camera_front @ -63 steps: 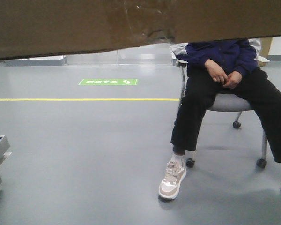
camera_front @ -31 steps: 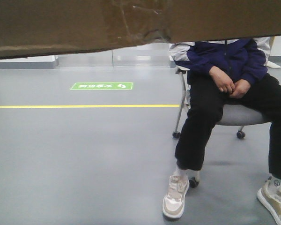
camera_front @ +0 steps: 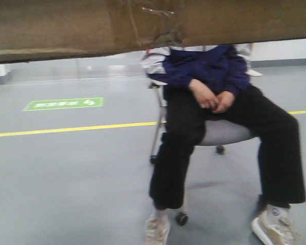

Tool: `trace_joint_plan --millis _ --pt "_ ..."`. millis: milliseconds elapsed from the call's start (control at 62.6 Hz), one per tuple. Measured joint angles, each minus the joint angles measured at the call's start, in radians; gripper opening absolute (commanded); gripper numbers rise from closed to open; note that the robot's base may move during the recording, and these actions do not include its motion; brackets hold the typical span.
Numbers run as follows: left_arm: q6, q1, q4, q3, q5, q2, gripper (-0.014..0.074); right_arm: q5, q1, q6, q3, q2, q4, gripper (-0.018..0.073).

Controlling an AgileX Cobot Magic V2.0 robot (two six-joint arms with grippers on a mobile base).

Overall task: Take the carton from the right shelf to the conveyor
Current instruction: 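Hold the carton with both grippers while driving to the red conveyor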

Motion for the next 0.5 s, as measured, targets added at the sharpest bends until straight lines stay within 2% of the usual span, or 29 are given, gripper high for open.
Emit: trace_joint_plan --millis 495 --pt "0.0 -0.006 0.055 0.0 -0.004 0.0 -0.0016 -0.023 0.0 0.0 0.0 0.0 0.002 -0.0067"
